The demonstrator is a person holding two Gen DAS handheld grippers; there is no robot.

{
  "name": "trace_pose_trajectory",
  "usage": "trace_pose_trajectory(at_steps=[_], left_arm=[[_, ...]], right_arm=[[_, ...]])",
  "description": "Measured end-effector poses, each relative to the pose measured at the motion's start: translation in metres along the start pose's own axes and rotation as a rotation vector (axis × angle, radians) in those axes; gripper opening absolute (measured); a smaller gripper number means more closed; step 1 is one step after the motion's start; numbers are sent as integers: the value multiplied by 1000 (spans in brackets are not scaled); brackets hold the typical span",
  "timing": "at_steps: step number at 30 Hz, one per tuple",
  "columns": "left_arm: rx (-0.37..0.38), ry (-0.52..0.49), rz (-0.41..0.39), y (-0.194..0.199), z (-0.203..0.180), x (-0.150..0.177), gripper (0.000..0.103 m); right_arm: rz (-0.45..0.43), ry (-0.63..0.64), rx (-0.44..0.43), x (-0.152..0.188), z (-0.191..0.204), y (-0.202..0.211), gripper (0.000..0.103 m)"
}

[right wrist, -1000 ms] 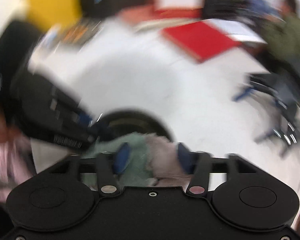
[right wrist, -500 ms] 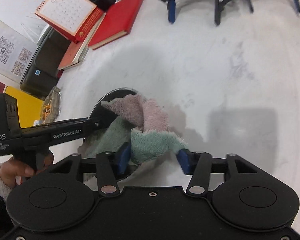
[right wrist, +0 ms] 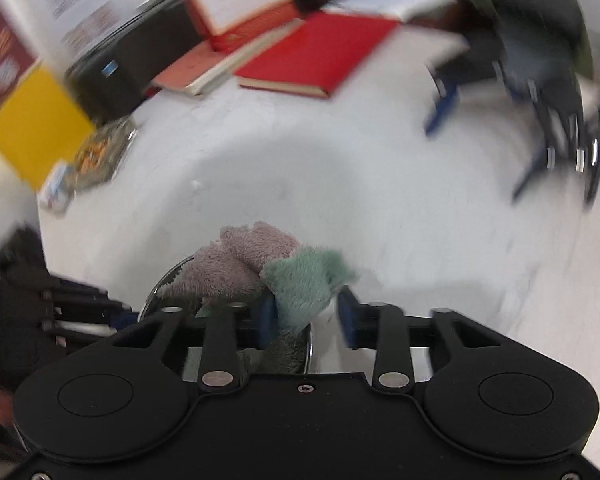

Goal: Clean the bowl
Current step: 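Open the right gripper and regrasp the cloth inside the bowl, then wipe the bowl interior with the cloth in the right gripper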

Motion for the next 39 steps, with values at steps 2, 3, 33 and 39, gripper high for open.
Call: trace_pose_trajectory(at_steps=[2,3,33,39], left_arm=[[3,3,-5,-2,0,-2,17],[5,7,-4,-3,0,-2,16],[27,22,-32,-6,0,0,16],[26,16,-34,-6,-1,-1,16]], right_arm=[[-68,83,54,12,2,35,54],[-101,126,81,17,3,52,54],[-156,823,174,85,75,84,30],[1,852,168,95,72,46,33]])
Point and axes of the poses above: each gripper's, at about its wrist camera, not at the fingertips, and y roughly against the way its jaws point, z to its left, x to its underside, the point moved 10 cm from there along -y, roughly the way its jaws point, and after that the axes turned 13 degrees about x, right-handed, at the moved point
